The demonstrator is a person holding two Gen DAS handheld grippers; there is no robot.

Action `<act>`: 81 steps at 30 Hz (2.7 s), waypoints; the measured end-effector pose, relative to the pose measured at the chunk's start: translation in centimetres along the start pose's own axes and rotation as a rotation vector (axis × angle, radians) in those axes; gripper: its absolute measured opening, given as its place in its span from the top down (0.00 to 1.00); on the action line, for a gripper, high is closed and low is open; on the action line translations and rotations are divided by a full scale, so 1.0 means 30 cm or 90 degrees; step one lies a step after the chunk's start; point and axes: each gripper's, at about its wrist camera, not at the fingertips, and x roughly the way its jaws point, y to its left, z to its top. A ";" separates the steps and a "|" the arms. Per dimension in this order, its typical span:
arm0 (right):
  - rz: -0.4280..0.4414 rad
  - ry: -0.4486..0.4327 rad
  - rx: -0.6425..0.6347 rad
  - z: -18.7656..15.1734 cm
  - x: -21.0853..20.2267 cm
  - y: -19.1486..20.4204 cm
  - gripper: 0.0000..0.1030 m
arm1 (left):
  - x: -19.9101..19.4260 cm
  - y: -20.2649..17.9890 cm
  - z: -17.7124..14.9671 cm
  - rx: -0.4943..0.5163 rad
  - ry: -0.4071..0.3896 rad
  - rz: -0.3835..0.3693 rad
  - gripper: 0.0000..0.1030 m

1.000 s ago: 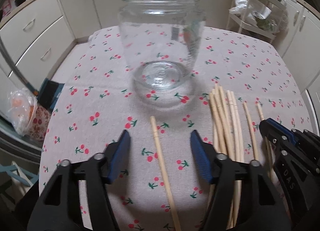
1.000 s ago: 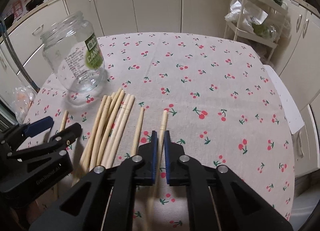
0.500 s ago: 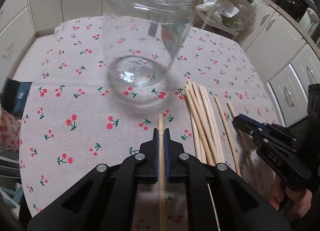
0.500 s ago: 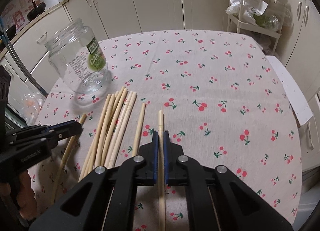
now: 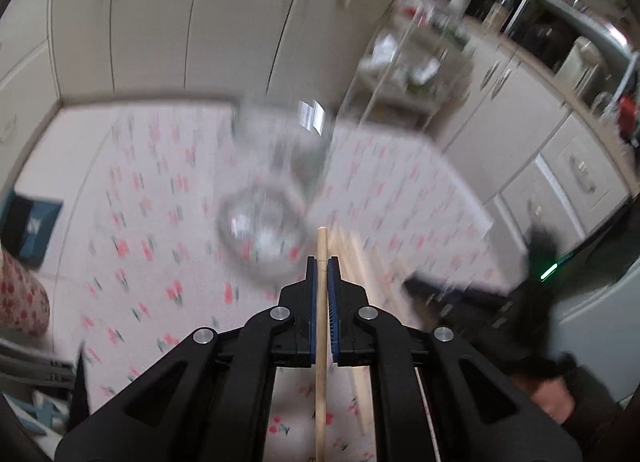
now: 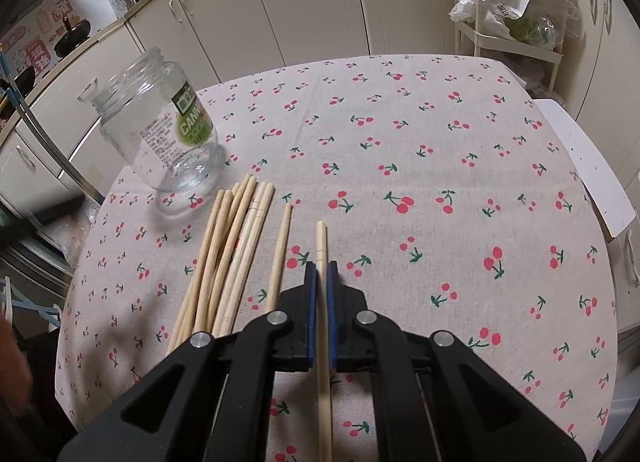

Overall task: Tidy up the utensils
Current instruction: 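Lift the left gripper's chopstick over the glass jar and release it while right holds its chopstick, then carry the right gripper's chopstick over the jar mouth and open to drop it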

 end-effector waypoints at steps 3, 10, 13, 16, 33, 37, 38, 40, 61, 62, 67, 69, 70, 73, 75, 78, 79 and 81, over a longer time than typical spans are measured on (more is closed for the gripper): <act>0.004 -0.003 0.006 -0.003 -0.001 -0.003 0.94 | -0.092 -0.010 0.102 0.000 -0.083 -0.005 0.95; 0.014 -0.009 0.013 -0.006 -0.001 -0.007 0.94 | -0.165 0.013 0.306 -0.040 -0.221 0.010 0.96; 0.017 -0.011 0.015 -0.006 -0.001 -0.010 0.94 | -0.160 0.017 0.377 -0.054 -0.286 0.032 0.95; 0.019 -0.012 0.015 -0.005 -0.001 -0.011 0.94 | -0.165 0.008 0.431 -0.055 -0.339 0.055 0.95; 0.043 -0.010 0.027 0.012 0.012 -0.017 0.94 | -0.007 0.004 0.439 -0.024 -0.434 0.187 0.95; 0.048 -0.009 0.032 0.013 0.014 -0.021 0.94 | 0.038 0.002 0.376 -0.004 -0.413 0.190 0.95; 0.049 -0.008 0.034 0.013 0.014 -0.023 0.94 | 0.044 0.002 0.361 0.000 -0.409 0.191 0.95; 0.052 -0.008 0.037 0.014 0.014 -0.025 0.94 | 0.053 0.002 0.333 0.008 -0.399 0.193 0.95; 0.113 -0.115 0.074 0.084 -0.145 0.029 0.94 | -0.069 0.013 0.120 0.065 -0.278 0.208 0.58; 0.123 -0.127 0.075 0.097 -0.160 0.036 0.94 | -0.088 0.020 0.101 0.060 -0.281 0.209 0.53; 0.190 -0.218 0.089 0.206 -0.233 0.105 0.94 | -0.173 0.102 -0.022 0.012 -0.273 0.217 0.39; 0.222 -0.257 0.100 0.253 -0.249 0.131 0.94 | -0.183 0.146 -0.061 -0.011 -0.265 0.222 0.38; 0.234 -0.283 0.107 0.280 -0.262 0.147 0.94 | -0.184 0.172 -0.080 -0.023 -0.260 0.225 0.38; 0.259 -0.344 0.115 0.341 -0.283 0.193 0.94 | -0.178 0.240 -0.113 -0.057 -0.254 0.231 0.37; 0.263 -0.392 0.120 0.391 -0.297 0.228 0.94 | -0.179 0.285 -0.128 -0.087 -0.254 0.228 0.37; 0.255 -0.448 0.122 0.453 -0.309 0.268 0.94 | -0.177 0.321 -0.129 -0.109 -0.262 0.225 0.37; 0.251 -0.461 0.121 0.468 -0.305 0.274 0.94 | -0.177 0.331 -0.130 -0.114 -0.263 0.222 0.37; 0.233 -0.493 0.117 0.502 -0.299 0.297 0.94 | -0.175 0.349 -0.129 -0.127 -0.264 0.215 0.37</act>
